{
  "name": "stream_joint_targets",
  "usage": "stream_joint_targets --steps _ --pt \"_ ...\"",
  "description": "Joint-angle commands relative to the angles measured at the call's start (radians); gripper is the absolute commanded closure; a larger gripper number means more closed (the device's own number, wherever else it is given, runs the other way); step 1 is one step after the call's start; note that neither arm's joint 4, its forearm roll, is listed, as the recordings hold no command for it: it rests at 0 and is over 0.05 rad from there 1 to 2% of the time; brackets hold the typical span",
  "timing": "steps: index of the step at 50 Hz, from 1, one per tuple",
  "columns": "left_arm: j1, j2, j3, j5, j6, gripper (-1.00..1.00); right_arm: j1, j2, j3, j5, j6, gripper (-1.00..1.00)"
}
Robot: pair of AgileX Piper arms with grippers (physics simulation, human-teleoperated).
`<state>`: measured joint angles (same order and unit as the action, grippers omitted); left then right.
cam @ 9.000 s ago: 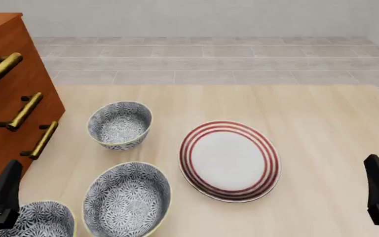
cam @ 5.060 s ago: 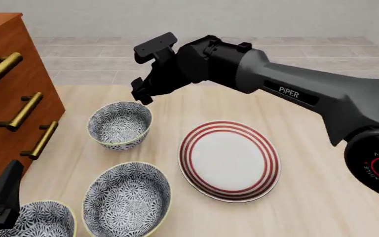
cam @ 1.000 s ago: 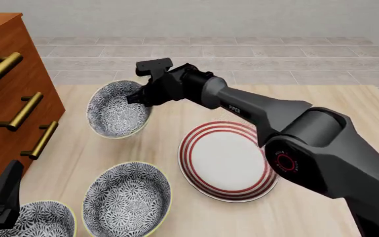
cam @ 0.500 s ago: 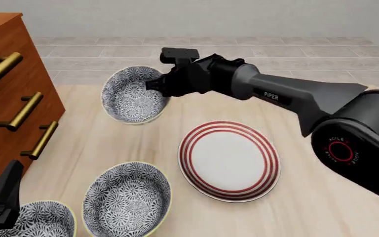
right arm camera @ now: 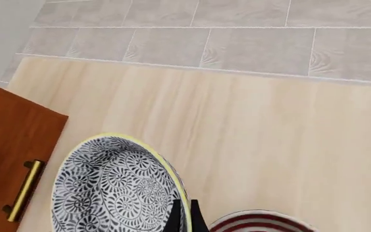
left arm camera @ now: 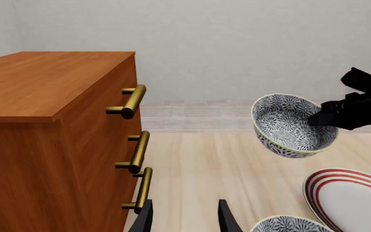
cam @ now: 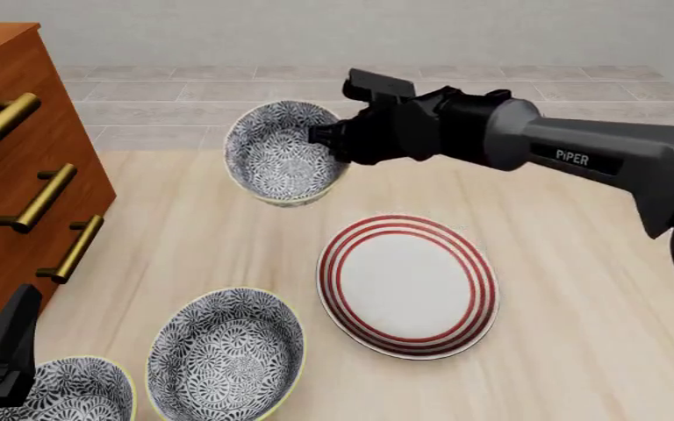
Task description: Pick up the bowl and put it in the front on the plate.
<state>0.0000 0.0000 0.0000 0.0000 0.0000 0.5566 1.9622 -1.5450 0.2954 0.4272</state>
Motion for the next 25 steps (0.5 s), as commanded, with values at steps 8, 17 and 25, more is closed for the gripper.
stream_joint_targets --steps 8,17,25 --pt "0.000 0.000 0.000 0.000 0.000 -1.00 -0.049 -0.142 0.223 -0.079 0.041 1.00" --pt "0.000 0.000 0.000 0.000 0.000 -1.00 -0.061 -0.206 0.323 -0.109 0.052 1.00" --pt "0.000 0.000 0.000 0.000 0.000 -1.00 -0.068 -0.265 0.400 -0.127 0.060 1.00"
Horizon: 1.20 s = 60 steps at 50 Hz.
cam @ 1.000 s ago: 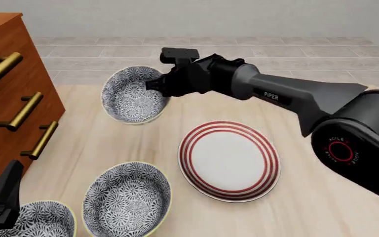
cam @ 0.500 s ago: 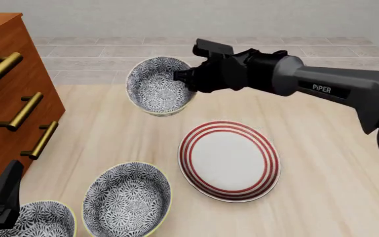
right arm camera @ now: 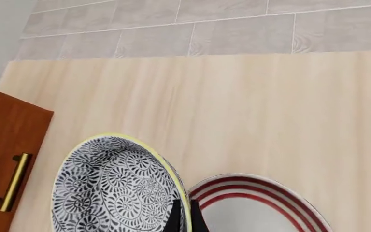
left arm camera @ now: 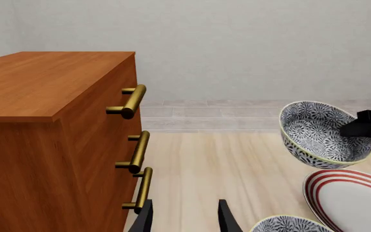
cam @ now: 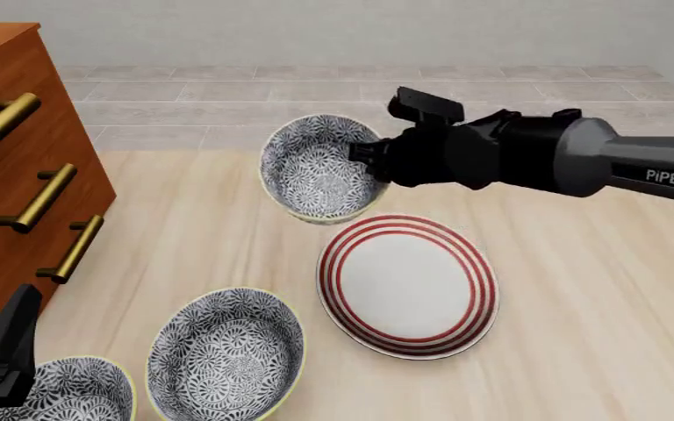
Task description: Pick up the bowl and put it in the front on the plate.
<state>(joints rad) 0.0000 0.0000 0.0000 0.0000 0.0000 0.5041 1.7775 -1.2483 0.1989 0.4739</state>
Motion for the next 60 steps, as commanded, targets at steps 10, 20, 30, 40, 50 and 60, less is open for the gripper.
stream_joint_targets --steps 10,20,30,40,50,60 --pt "0.000 0.000 0.000 0.000 0.000 -1.00 -0.041 -0.156 0.177 -0.030 0.017 1.00" --pt "0.000 0.000 0.000 0.000 0.000 -1.00 -0.073 -0.217 0.258 -0.036 0.024 1.00" --pt "0.000 0.000 0.000 0.000 0.000 -1.00 -0.102 -0.271 0.340 -0.051 0.029 1.00" --pt "0.000 0.000 0.000 0.000 0.000 -1.00 -0.131 -0.317 0.435 -0.076 0.034 1.00" --pt "0.000 0.000 0.000 0.000 0.000 -1.00 -0.160 -0.372 0.533 -0.099 0.025 1.00" --pt "0.000 0.000 0.000 0.000 0.000 -1.00 -0.185 -0.361 0.578 -0.127 0.032 1.00"
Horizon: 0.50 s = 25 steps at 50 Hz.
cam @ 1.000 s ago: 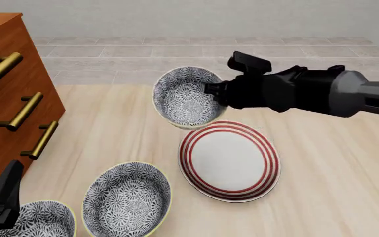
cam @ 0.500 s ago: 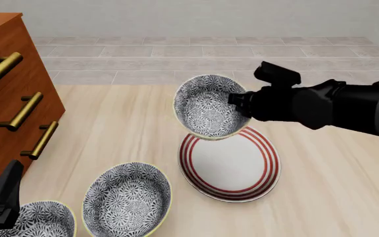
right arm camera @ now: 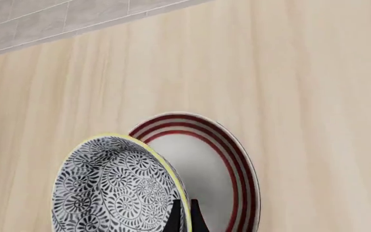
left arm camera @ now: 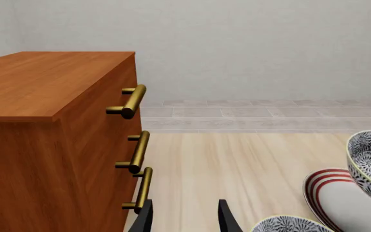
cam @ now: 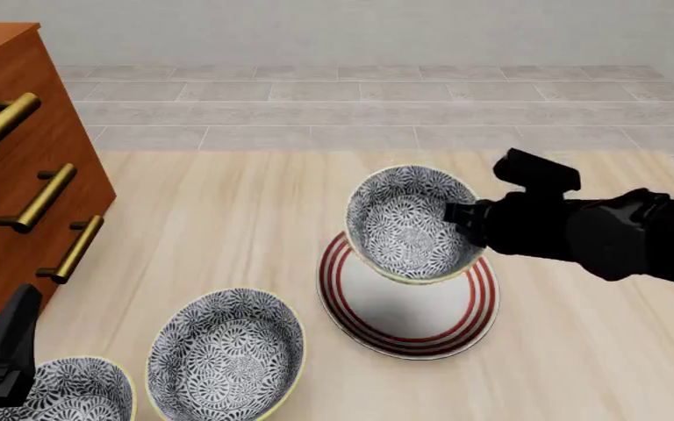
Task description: Pick up the bowl and put it in the front on the plate.
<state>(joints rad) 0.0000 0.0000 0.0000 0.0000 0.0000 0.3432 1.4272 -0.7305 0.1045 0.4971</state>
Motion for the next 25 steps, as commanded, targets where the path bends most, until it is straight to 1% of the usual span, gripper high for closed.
stream_joint_targets --steps 1,10,14,25 --pt "0.000 0.000 0.000 0.000 0.000 -1.00 -0.024 -0.010 0.060 -0.033 0.009 1.00" --pt "0.000 0.000 0.000 0.000 0.000 -1.00 -0.016 0.017 0.098 -0.075 0.024 1.00" --pt "0.000 0.000 0.000 0.000 0.000 -1.00 -0.012 0.040 0.103 -0.093 0.019 1.00" --pt "0.000 0.000 0.000 0.000 0.000 -1.00 0.000 0.077 0.089 -0.104 0.014 1.00"
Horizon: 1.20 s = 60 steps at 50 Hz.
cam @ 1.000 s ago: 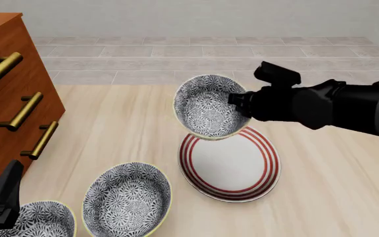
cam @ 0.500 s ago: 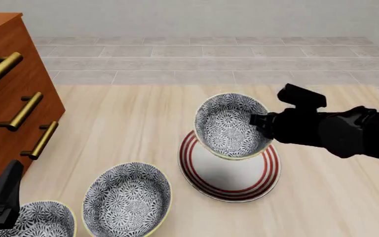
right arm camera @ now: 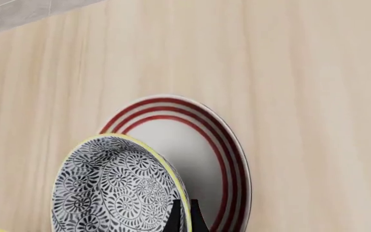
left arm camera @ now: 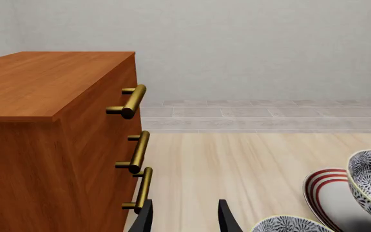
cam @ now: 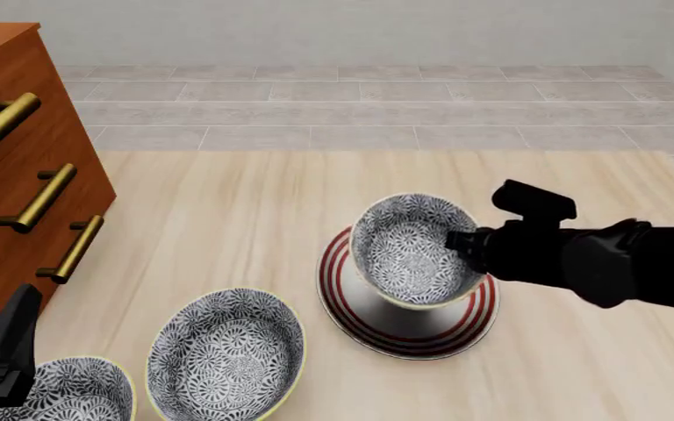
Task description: Pick up the bowl and put it in the front on the plate.
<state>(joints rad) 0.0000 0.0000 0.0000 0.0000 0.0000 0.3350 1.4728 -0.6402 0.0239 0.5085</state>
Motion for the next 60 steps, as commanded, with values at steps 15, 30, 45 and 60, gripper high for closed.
stream_joint_targets --steps 15,30,45,60 --pt "0.000 0.000 0.000 0.000 0.000 -1.00 0.022 0.068 -0.018 -0.031 -0.009 1.00" --pt "0.000 0.000 0.000 0.000 0.000 -1.00 0.029 0.079 -0.022 -0.035 -0.004 1.00" --pt "0.000 0.000 0.000 0.000 0.000 -1.00 0.023 0.083 -0.019 -0.037 -0.004 1.00" --pt "0.000 0.000 0.000 0.000 0.000 -1.00 0.018 0.066 -0.026 -0.024 -0.012 -1.00"
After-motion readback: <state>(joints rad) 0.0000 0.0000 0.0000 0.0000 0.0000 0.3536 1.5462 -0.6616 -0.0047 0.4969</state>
